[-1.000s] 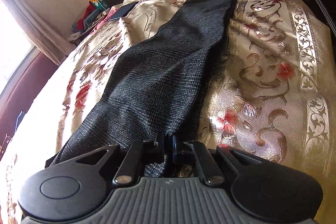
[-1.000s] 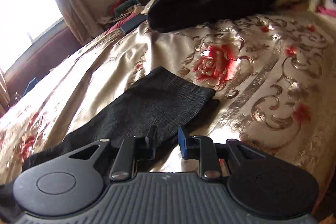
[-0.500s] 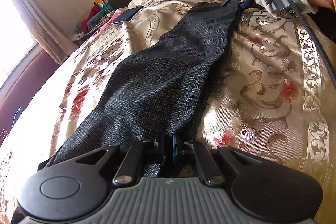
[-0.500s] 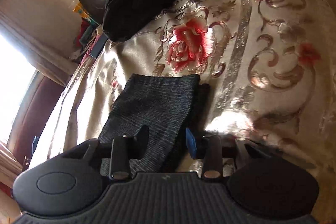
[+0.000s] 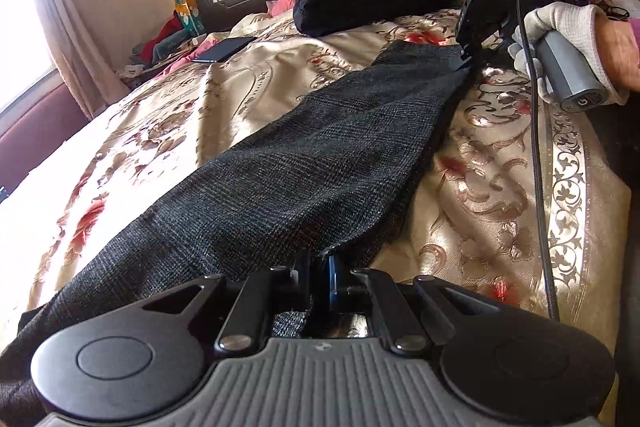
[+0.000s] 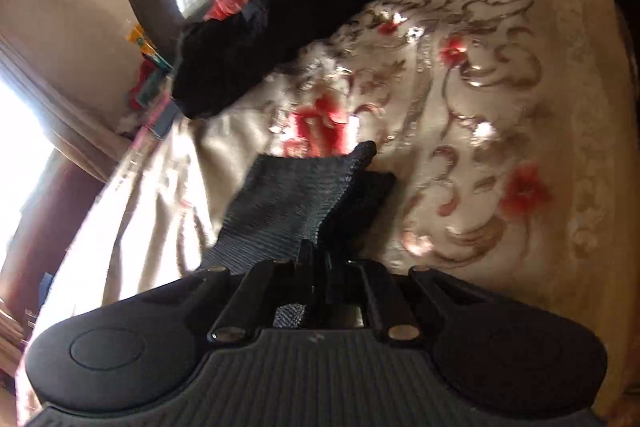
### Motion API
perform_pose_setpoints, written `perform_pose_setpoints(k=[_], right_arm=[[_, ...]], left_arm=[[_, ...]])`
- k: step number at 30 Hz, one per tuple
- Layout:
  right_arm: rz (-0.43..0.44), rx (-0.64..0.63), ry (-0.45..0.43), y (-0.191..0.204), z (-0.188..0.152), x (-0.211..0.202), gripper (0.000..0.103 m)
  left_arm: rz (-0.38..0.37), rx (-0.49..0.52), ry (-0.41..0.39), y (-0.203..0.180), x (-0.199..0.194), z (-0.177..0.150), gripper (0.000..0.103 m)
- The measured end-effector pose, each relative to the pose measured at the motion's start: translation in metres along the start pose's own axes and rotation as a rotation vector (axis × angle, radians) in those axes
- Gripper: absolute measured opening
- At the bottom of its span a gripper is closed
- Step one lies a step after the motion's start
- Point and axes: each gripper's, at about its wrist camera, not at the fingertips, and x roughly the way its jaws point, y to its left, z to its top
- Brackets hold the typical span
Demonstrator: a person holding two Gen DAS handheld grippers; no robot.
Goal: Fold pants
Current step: 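Fold the trouser bundle over with the left gripper toward the right gripper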
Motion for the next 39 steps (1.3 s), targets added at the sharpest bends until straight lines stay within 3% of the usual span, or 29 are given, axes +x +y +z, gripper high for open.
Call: perform_pose_setpoints(k=[2, 5, 7, 10, 13, 15, 17, 20, 23, 25, 29, 32, 36, 38, 39], right_arm=[[-0.025, -0.040, -0.026, 0.008, 0.005, -0.024, 0.016], [-0.038, -0.195, -0.138, 0.027, 0.002, -0.077, 0.016], [0.058, -0.286, -0.119, 0.050, -0.006, -0.099, 0.016], [0.305, -0.479, 0.034, 0.118, -0.037, -0.101, 0.016], [0.580, -0.654, 0.238, 0.211, -0.097, -0.078, 0.019], [0.706, -0.734, 0.388, 0.270, -0.142, -0.057, 0.024], [0.774, -0.848, 0.494, 0.319, -0.185, -0.038, 0.023], [0.822, -0.973, 0.605, 0.367, -0.232, -0.010, 0.024], [0.807, -1.086, 0.731, 0.390, -0.263, 0.010, 0.025], [0.794, -1.164, 0.753, 0.393, -0.272, 0.009, 0.025], [0.781, -1.200, 0.834, 0.396, -0.266, 0.006, 0.024], [0.781, -1.262, 0.826, 0.399, -0.268, 0.005, 0.024], [0.784, -1.172, 0.873, 0.405, -0.281, 0.017, 0.023], [0.762, -1.135, 0.835, 0.407, -0.283, 0.017, 0.010], [0.763, -1.078, 0.825, 0.407, -0.278, 0.020, 0.010]], left_arm=[[-0.028, -0.031, -0.015, 0.009, -0.016, -0.001, 0.024], [-0.023, -0.069, -0.033, 0.028, -0.051, -0.012, 0.025], [0.028, -0.080, -0.040, 0.043, -0.076, -0.025, 0.026], [0.117, -0.149, -0.023, 0.073, -0.097, -0.044, 0.029], [0.278, -0.165, 0.003, 0.097, -0.103, -0.066, 0.030], [0.353, -0.235, 0.020, 0.117, -0.105, -0.080, 0.030], [0.411, -0.319, 0.036, 0.136, -0.106, -0.094, 0.030], [0.476, -0.365, 0.039, 0.151, -0.104, -0.110, 0.030], [0.461, -0.447, 0.037, 0.163, -0.099, -0.125, 0.030], [0.445, -0.484, 0.037, 0.169, -0.095, -0.129, 0.030], [0.417, -0.513, 0.009, 0.174, -0.095, -0.132, 0.032], [0.404, -0.521, 0.004, 0.177, -0.094, -0.134, 0.033], [0.396, -0.508, 0.013, 0.172, -0.093, -0.131, 0.034], [0.398, -0.502, 0.018, 0.171, -0.091, -0.131, 0.035], [0.400, -0.504, 0.032, 0.171, -0.090, -0.132, 0.035]])
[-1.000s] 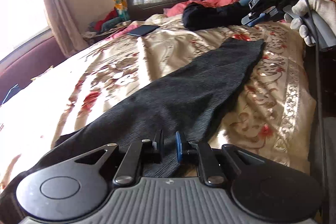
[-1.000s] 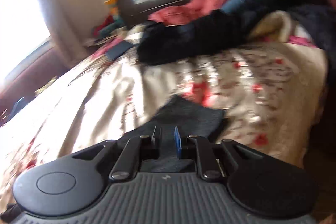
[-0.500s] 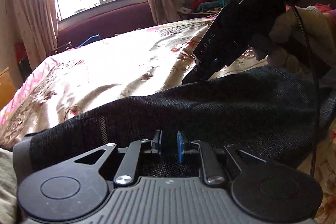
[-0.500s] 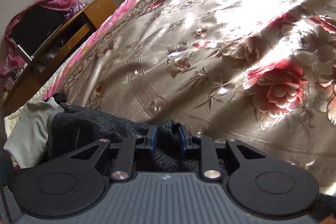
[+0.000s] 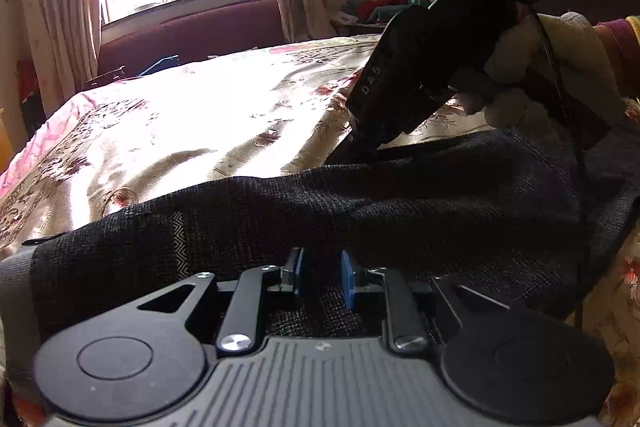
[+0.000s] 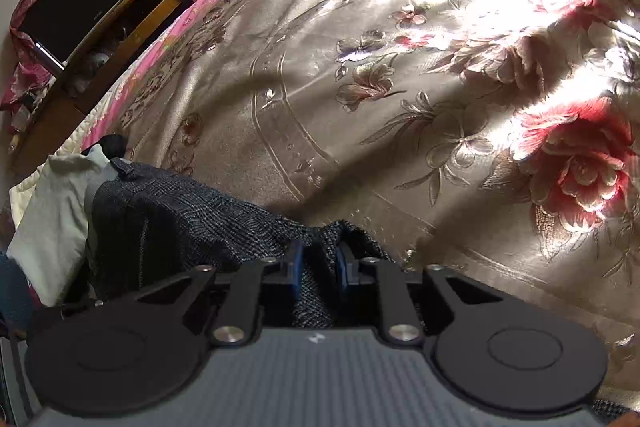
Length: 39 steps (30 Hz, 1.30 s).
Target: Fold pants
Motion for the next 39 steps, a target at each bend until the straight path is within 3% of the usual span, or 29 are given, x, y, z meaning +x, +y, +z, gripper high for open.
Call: perform_pose_setpoints(k=[3, 5, 9, 12, 14, 15, 19, 22, 23, 25, 26, 28, 31, 35, 36, 37, 39], right_arm=[[0.048, 0.149, -0.088, -0.024, -0.001, -0.006, 0.006], [0.026, 0.202, -0.098, -0.033, -0.007, 0.007, 0.006], [0.064, 0.278, -0.134, -0.041, -0.011, 0.004, 0.007], [-0.061, 0.182, -0.242, -0.016, -0.017, -0.032, 0.017], [-0.123, 0.096, -0.316, 0.006, -0.028, -0.056, 0.016], [-0.111, 0.066, -0.338, 0.017, -0.035, -0.064, 0.016], [-0.043, 0.016, -0.277, 0.048, -0.066, -0.053, 0.016], [-0.079, 0.064, -0.188, 0.045, -0.087, -0.019, 0.016], [-0.111, 0.085, -0.158, 0.039, -0.093, -0.008, 0.009], [-0.098, 0.117, -0.190, 0.033, -0.098, -0.007, 0.007], [-0.102, 0.145, -0.204, 0.036, -0.097, -0.016, 0.009], [-0.105, 0.122, -0.261, 0.045, -0.094, -0.032, 0.017], [-0.102, 0.033, -0.311, 0.065, -0.091, -0.043, 0.017], [-0.106, 0.014, -0.271, 0.068, -0.084, -0.013, 0.016], [-0.118, 0.052, -0.236, 0.059, -0.082, 0.002, 0.015], [-0.122, 0.065, -0.231, 0.051, -0.082, 0.012, 0.003], [-0.095, 0.134, -0.251, 0.041, -0.085, 0.009, 0.000]], left_arm=[[0.013, -0.011, 0.043, 0.002, 0.008, 0.000, 0.039], [0.018, -0.016, 0.057, 0.003, 0.011, -0.001, 0.039], [0.035, 0.011, 0.073, -0.002, 0.012, -0.002, 0.039], [0.037, -0.033, 0.034, 0.004, 0.002, 0.000, 0.039], [0.095, -0.052, -0.007, 0.009, -0.010, 0.003, 0.039], [0.135, -0.055, -0.029, 0.012, -0.017, 0.005, 0.039], [0.292, -0.090, -0.010, 0.036, -0.020, 0.004, 0.041], [0.377, -0.175, 0.091, 0.067, -0.016, 0.000, 0.042], [0.383, -0.214, 0.112, 0.077, -0.015, -0.002, 0.043], [0.336, -0.299, 0.130, 0.097, -0.016, -0.007, 0.043], [0.340, -0.290, 0.118, 0.098, -0.021, -0.006, 0.043], [0.388, -0.177, 0.086, 0.091, -0.025, 0.000, 0.042], [0.389, -0.120, 0.073, 0.094, -0.011, 0.001, 0.043], [0.378, -0.104, 0.092, 0.100, 0.006, 0.001, 0.044], [0.365, -0.102, 0.089, 0.103, 0.008, -0.001, 0.044], [0.356, -0.094, 0.085, 0.104, 0.008, -0.003, 0.044], [0.359, -0.069, 0.080, 0.101, 0.001, 0.000, 0.044]])
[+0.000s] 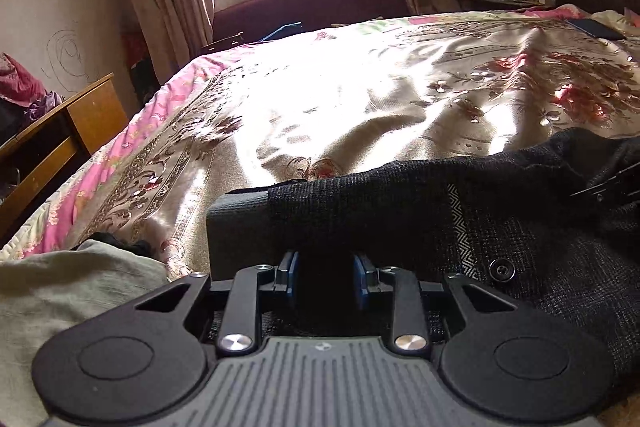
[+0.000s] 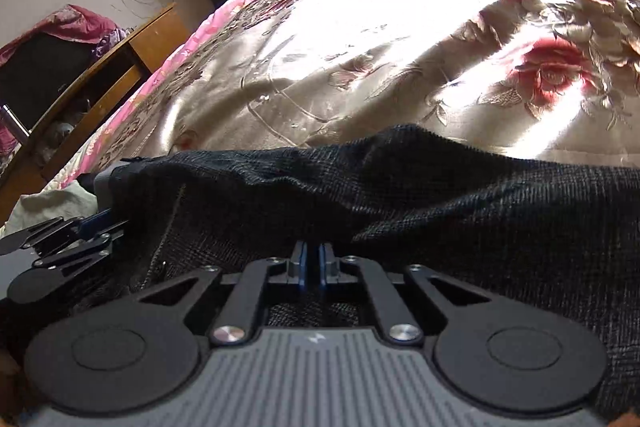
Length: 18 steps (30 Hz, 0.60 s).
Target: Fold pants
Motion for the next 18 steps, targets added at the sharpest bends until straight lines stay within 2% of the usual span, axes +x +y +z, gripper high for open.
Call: perform_pose_setpoints(k=[1, 2, 3, 7, 9, 10, 11, 13, 14, 15, 16, 17, 18], right_arm=[[0.012, 0.024, -0.008, -0.001, 0.001, -0.006, 0.000], [0.006, 0.029, -0.042, -0.001, 0.000, -0.021, 0.008], [-0.013, 0.015, -0.074, -0.001, -0.003, -0.035, 0.010], [-0.106, 0.037, -0.154, -0.023, -0.026, -0.088, 0.011], [-0.175, 0.104, -0.192, -0.049, -0.040, -0.114, 0.011], [-0.217, 0.137, -0.209, -0.065, -0.048, -0.126, 0.010], [-0.250, 0.167, -0.223, -0.080, -0.055, -0.138, 0.008], [-0.313, 0.248, -0.255, -0.109, -0.067, -0.160, 0.007], [-0.324, 0.306, -0.278, -0.128, -0.072, -0.176, 0.001], [-0.315, 0.365, -0.322, -0.142, -0.077, -0.192, 0.001], [-0.325, 0.409, -0.366, -0.152, -0.081, -0.207, 0.003], [-0.366, 0.449, -0.423, -0.163, -0.087, -0.228, 0.013], [-0.402, 0.475, -0.468, -0.171, -0.094, -0.245, 0.013]], left_arm=[[0.008, 0.013, -0.010, -0.001, -0.007, 0.001, 0.043], [0.010, 0.018, -0.028, -0.003, -0.014, 0.002, 0.043], [0.001, 0.018, -0.052, -0.005, -0.023, 0.003, 0.043], [-0.063, 0.086, -0.119, -0.037, -0.042, 0.008, 0.044], [-0.141, 0.144, -0.086, -0.061, -0.036, 0.008, 0.044], [-0.190, 0.186, -0.042, -0.075, -0.030, 0.008, 0.046], [-0.199, 0.240, -0.010, -0.092, -0.024, 0.005, 0.052], [-0.130, 0.384, -0.039, -0.122, -0.023, -0.003, 0.049], [-0.110, 0.437, -0.056, -0.132, -0.026, -0.004, 0.049], [-0.112, 0.461, -0.062, -0.139, -0.030, -0.003, 0.049], [-0.144, 0.447, -0.057, -0.142, -0.035, 0.002, 0.049], [-0.184, 0.422, -0.051, -0.143, -0.039, 0.006, 0.050], [-0.221, 0.396, -0.049, -0.146, -0.044, 0.010, 0.050]])
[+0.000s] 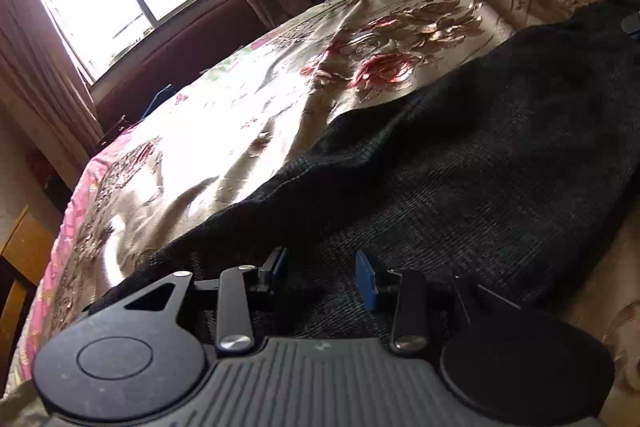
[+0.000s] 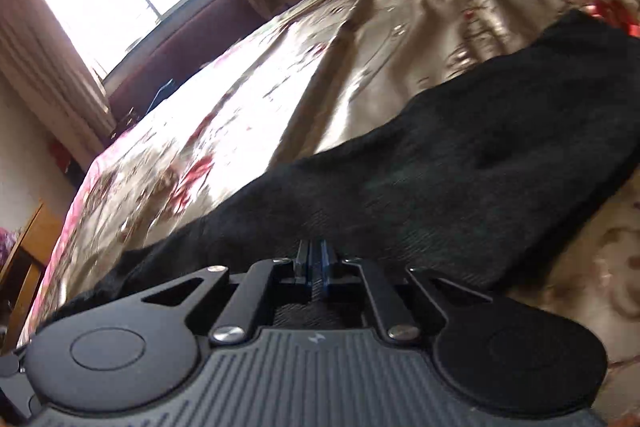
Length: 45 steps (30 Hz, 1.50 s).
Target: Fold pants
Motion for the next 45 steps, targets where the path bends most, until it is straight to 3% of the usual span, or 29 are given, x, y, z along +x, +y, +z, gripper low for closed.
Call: perform_pose_setpoints(k=[2, 6, 7, 9, 12, 16, 18, 19, 22, 24, 25, 30, 33, 37, 45], right_arm=[[-0.054, 0.061, -0.060, -0.032, 0.010, -0.020, 0.013], [-0.220, 0.214, -0.099, -0.098, 0.017, -0.033, 0.013], [-0.218, 0.270, -0.116, -0.114, 0.018, -0.037, 0.008], [-0.200, 0.340, -0.166, -0.130, 0.025, -0.048, 0.012], [-0.175, 0.287, -0.223, -0.125, 0.036, -0.052, 0.014], [-0.112, 0.216, -0.188, -0.112, 0.047, -0.028, 0.013], [-0.232, 0.211, -0.158, -0.119, 0.048, -0.012, 0.012], [-0.267, 0.225, -0.155, -0.127, 0.047, -0.010, 0.004], [-0.220, 0.356, -0.195, -0.153, 0.046, -0.030, 0.000], [-0.269, 0.351, -0.239, -0.159, 0.046, -0.044, 0.011], [-0.277, 0.355, -0.247, -0.164, 0.047, -0.047, 0.011], [-0.236, 0.460, -0.250, -0.180, 0.055, -0.040, 0.011], [-0.206, 0.525, -0.240, -0.186, 0.062, -0.029, 0.023], [-0.117, 0.611, -0.291, -0.196, 0.059, -0.034, 0.029], [-0.162, 0.551, -0.263, -0.189, 0.062, -0.034, 0.031]], left_arm=[[-0.025, 0.010, -0.002, -0.014, -0.003, 0.009, 0.050], [-0.072, 0.068, 0.012, -0.054, 0.000, 0.019, 0.049], [-0.064, 0.087, 0.007, -0.063, -0.002, 0.022, 0.048], [-0.074, 0.128, -0.018, -0.075, -0.008, 0.029, 0.048], [-0.102, 0.141, -0.049, -0.087, -0.016, 0.041, 0.049], [-0.210, 0.071, -0.054, -0.100, -0.015, 0.060, 0.050], [-0.259, 0.049, -0.034, -0.109, -0.012, 0.066, 0.050], [-0.273, 0.048, -0.029, -0.113, -0.013, 0.067, 0.050], [-0.295, 0.070, -0.038, -0.121, -0.019, 0.065, 0.050], [-0.303, 0.077, -0.047, -0.124, -0.021, 0.065, 0.050], [-0.306, 0.079, -0.051, -0.126, -0.020, 0.068, 0.050], [-0.325, 0.062, -0.056, -0.131, -0.014, 0.076, 0.050], [-0.337, 0.053, -0.060, -0.133, -0.014, 0.077, 0.050], [-0.357, 0.045, -0.071, -0.132, -0.015, 0.077, 0.050], [-0.372, 0.055, -0.085, -0.134, -0.012, 0.080, 0.051]])
